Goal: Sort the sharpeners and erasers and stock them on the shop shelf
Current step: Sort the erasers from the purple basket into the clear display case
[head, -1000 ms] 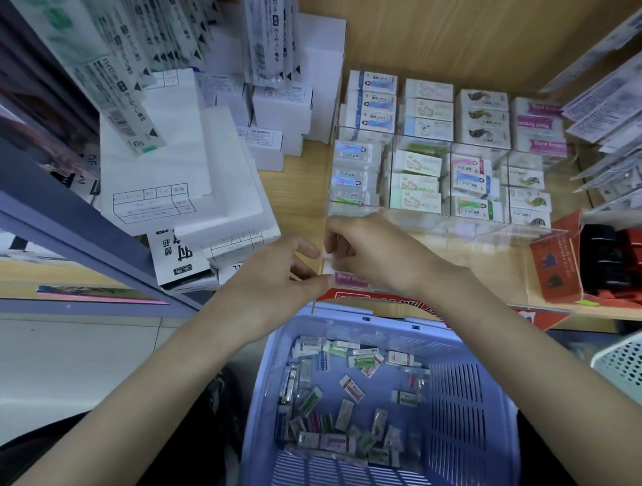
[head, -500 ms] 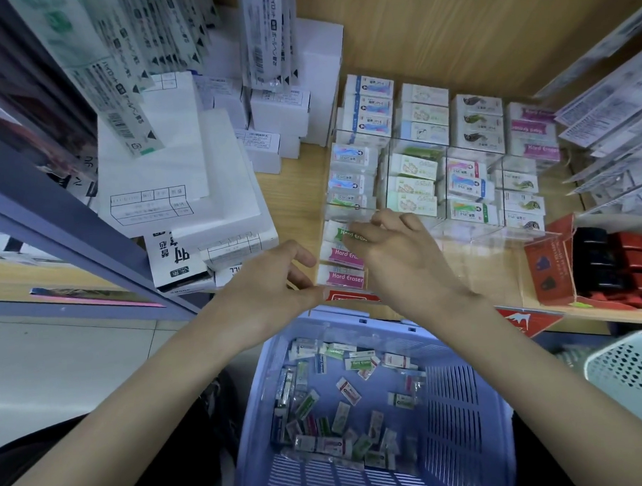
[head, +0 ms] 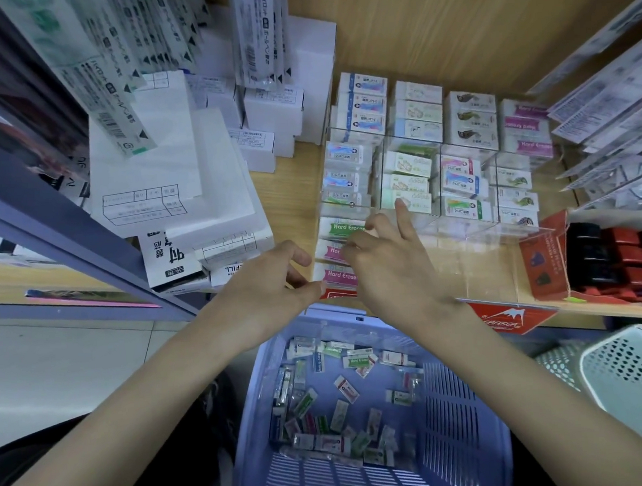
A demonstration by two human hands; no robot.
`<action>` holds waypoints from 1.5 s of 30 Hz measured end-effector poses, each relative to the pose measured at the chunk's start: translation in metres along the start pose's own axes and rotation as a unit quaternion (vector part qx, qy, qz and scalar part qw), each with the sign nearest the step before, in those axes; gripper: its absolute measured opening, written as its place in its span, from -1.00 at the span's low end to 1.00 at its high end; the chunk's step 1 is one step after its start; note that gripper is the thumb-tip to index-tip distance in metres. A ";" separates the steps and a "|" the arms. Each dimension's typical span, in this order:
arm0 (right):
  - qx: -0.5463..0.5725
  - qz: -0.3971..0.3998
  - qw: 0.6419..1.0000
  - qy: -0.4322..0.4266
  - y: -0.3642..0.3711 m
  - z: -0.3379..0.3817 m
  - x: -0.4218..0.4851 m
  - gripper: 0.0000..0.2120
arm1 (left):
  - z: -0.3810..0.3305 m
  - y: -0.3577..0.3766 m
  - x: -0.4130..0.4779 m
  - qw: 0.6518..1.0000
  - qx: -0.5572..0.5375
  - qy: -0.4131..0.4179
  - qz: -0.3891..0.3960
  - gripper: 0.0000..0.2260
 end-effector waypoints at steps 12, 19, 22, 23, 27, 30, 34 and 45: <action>0.381 -0.180 0.897 0.134 -0.025 -0.037 -0.123 -0.73 | -0.006 0.040 -0.036 0.997 0.030 0.068 -0.005 -0.93; 0.475 0.267 0.759 0.356 0.213 0.002 -0.252 -0.81 | 0.133 0.195 -0.023 0.983 0.111 -0.013 0.146 -0.82; 0.471 0.354 0.703 0.398 0.272 0.022 -0.298 -0.83 | 0.181 0.240 -0.013 0.981 0.114 -0.038 0.151 -0.76; 0.456 0.368 0.703 0.404 0.286 0.027 -0.308 -0.78 | 0.194 0.255 -0.013 0.980 0.104 -0.049 0.160 -0.74; 0.410 0.387 0.757 0.329 0.324 0.046 -0.325 -0.60 | 0.242 0.304 -0.022 0.969 0.116 -0.073 0.206 -0.72; 0.378 0.382 0.796 0.279 0.349 0.057 -0.331 -0.11 | 0.256 0.336 -0.035 0.947 0.172 -0.023 0.268 -0.65; 0.359 0.359 0.811 0.291 0.367 0.052 -0.323 -0.07 | 0.271 0.351 -0.034 0.922 0.272 0.049 0.269 -0.42; 0.451 0.281 0.785 0.319 0.367 0.078 -0.301 -0.49 | 0.275 0.362 -0.020 0.932 0.240 0.083 0.257 -0.64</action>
Point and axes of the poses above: each hand's wrist, its own x-axis towards the middle knuckle, its own y-axis out of the palm, z = x × y, the point moved 10 cm from there along x, towards the middle knuckle, and after that the axes turned 10 degrees about -z, right-handed, at the moved point
